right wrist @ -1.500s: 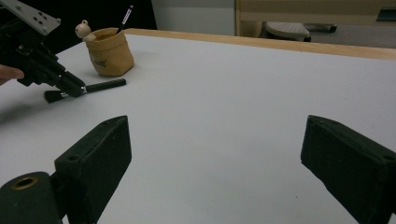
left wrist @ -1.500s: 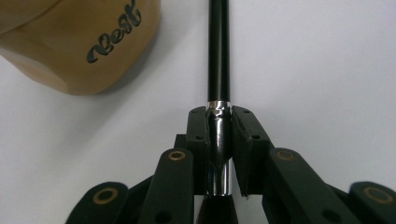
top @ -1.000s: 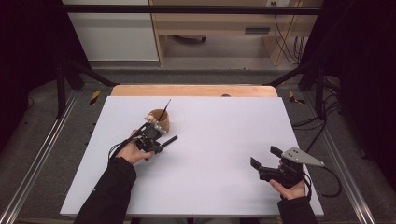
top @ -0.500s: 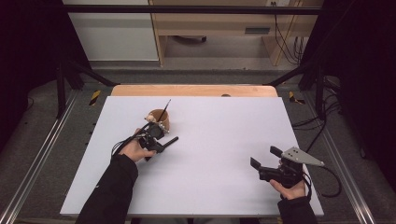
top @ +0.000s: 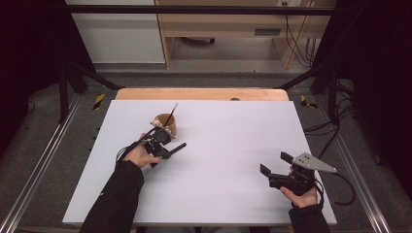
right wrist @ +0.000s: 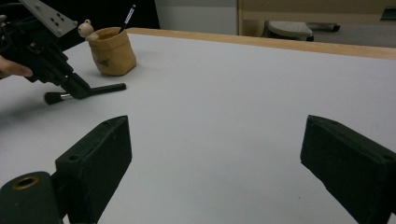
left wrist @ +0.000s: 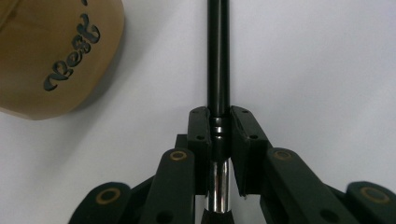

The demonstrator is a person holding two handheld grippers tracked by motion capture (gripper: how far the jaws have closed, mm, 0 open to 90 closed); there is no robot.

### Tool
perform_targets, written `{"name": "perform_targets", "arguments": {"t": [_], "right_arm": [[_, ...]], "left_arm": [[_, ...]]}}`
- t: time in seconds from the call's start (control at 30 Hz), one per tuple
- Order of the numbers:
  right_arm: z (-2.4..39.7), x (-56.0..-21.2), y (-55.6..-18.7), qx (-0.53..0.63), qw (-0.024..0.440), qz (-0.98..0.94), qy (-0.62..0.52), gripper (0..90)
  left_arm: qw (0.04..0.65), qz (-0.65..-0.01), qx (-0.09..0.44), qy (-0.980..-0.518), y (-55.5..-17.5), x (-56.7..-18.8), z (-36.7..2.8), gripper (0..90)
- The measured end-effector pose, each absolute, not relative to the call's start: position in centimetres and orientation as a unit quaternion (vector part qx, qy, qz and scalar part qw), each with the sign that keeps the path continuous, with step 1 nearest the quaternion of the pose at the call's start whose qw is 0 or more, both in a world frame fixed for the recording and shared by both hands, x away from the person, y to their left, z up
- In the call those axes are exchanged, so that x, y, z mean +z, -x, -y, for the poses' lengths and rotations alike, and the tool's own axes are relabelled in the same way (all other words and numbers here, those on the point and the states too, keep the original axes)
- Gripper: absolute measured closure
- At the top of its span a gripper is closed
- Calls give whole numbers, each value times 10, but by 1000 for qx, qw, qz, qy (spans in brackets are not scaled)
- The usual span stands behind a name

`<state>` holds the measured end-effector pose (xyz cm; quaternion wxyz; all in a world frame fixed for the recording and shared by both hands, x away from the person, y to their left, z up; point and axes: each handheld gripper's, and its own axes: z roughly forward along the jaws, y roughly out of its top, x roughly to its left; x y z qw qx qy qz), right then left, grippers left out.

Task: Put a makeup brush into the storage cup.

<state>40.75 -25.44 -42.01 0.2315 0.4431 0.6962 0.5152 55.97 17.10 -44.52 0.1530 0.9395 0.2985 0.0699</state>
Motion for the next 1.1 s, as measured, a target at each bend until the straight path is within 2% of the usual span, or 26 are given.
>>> {"name": "perform_targets", "arguments": {"t": [1.1], "right_arm": [[243,-418,-409,516,218,-705,-434,73]], "left_arm": [[230,-197,95,-948,-504,-393,-161,786]]}}
